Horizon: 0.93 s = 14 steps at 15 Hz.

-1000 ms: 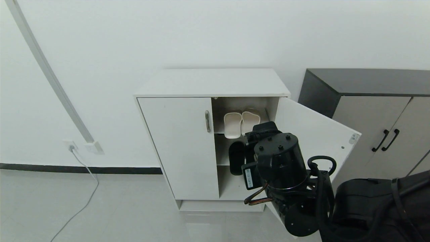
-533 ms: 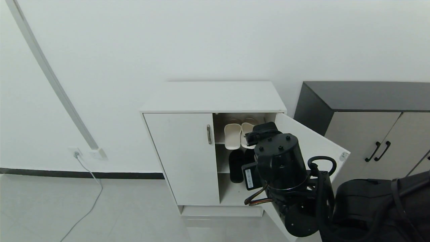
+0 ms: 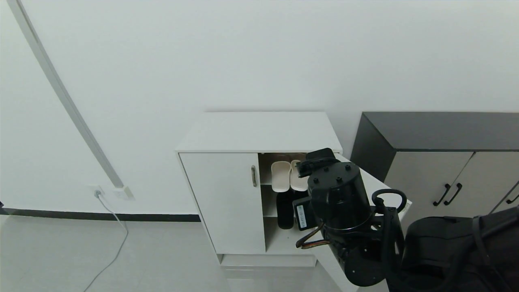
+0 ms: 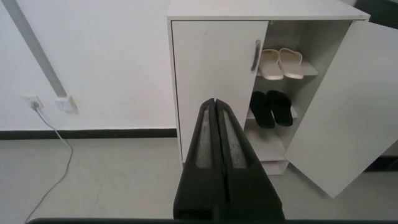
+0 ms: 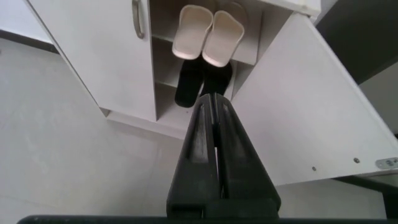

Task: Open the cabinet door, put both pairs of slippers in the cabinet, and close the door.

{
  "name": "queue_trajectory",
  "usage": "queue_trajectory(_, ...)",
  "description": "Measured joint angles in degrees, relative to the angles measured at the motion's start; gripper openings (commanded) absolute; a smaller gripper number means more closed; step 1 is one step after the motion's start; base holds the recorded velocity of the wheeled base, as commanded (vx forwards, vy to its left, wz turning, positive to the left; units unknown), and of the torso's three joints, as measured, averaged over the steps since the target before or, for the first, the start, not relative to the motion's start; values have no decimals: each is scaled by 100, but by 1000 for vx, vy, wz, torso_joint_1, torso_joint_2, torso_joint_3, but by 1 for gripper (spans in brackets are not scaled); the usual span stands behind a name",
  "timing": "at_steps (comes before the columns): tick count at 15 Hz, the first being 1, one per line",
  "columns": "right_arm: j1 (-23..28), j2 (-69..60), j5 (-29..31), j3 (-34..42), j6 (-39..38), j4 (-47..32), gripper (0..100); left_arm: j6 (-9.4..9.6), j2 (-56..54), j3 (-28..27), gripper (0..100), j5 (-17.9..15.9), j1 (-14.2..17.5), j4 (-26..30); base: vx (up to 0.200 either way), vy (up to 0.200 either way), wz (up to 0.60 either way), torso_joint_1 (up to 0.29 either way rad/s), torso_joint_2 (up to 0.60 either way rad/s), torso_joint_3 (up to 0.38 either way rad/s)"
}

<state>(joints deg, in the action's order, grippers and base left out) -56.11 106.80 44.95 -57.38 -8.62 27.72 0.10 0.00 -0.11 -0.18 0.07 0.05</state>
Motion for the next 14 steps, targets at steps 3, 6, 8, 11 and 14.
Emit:
queue_trajectory(3, 55, 1, 0, 0, 0, -5, 0, 0, 0, 1, 0, 0, 0, 5, 0, 0, -200, 14, -26, -11)
queue_trajectory(6, 77, 1, -4, 0, 2, -6, 0, 0, 0, 4, 0, 2, 0, 5, 0, 0, -600, 6, -2, 2)
queue_trajectory(8, 85, 4, -4, 0, 9, -20, 0, 0, 0, 4, 0, 2, 4, 5, 0, 0, -600, 2, -5, 0)
queue_trajectory(11, 228, 12, -1, -2, 55, -13, 0, 0, 0, 4, 0, 2, 4, 5, 0, 0, -400, 8, 3, 0)
queue_trajectory(14, 472, 52, -4, -33, 82, 2, 0, -2, 0, 1, 0, 0, -2, 5, 0, 0, 0, 0, 0, 0)
